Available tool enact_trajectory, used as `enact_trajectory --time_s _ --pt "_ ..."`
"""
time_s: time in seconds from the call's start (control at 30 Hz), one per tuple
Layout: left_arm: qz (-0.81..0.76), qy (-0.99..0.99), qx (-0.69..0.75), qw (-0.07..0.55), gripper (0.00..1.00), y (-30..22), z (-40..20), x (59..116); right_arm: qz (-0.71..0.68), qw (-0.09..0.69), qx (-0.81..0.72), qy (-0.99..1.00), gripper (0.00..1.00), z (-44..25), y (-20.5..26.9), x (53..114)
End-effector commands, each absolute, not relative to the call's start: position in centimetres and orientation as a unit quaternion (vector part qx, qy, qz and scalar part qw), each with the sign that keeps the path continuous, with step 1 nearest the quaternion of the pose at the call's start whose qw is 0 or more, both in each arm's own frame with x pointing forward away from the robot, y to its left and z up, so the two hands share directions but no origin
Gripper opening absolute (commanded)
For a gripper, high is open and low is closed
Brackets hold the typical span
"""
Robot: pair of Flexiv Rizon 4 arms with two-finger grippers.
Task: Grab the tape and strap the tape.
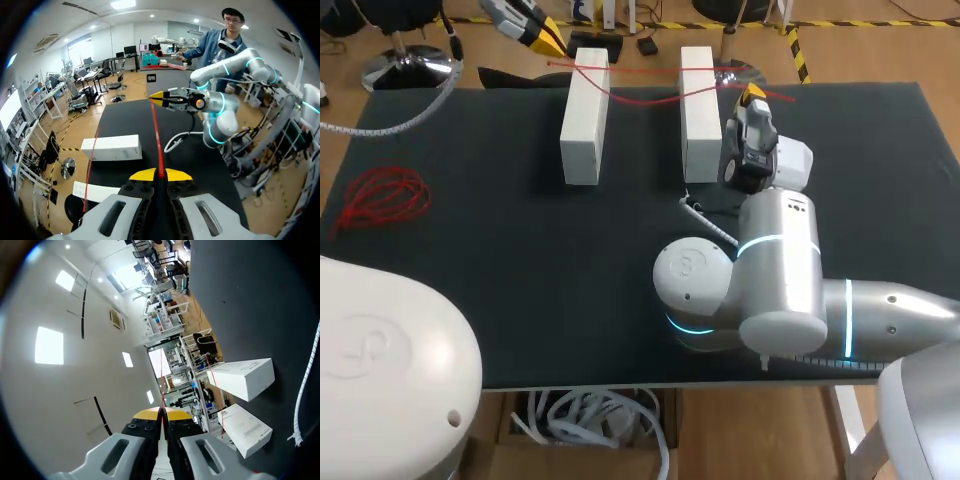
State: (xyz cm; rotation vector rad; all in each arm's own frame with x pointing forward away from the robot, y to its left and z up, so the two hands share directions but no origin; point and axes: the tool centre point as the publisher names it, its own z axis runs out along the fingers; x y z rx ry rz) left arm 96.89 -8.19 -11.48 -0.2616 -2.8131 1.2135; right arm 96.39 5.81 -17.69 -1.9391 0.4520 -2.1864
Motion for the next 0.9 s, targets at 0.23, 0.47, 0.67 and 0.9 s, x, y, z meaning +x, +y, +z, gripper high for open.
enact_trajectory --time_s 0.23,0.47,0.67,0.9 --pt "0.328 -0.940 -0.089 0.035 0.00 -10.0 -9.9 96.2 -0.734 0.091 -0.656 0.152 0.00 -17.4 5.7 96.4" --pt "0.343 -0.936 -0.078 0.016 0.00 -11.6 -10.1 96.7 -0.734 0.091 -0.656 0.152 0.00 -17.4 5.7 96.4" --pt "0.345 -0.936 -0.069 0.015 0.00 -12.3 -10.5 96.6 -0.734 0.091 -0.656 0.152 0.00 -17.4 5.7 96.4" --pt "0.343 -0.937 -0.062 0.021 0.00 -12.5 -10.6 96.3 -0.734 0.091 -0.656 0.152 0.00 -17.4 5.7 96.4"
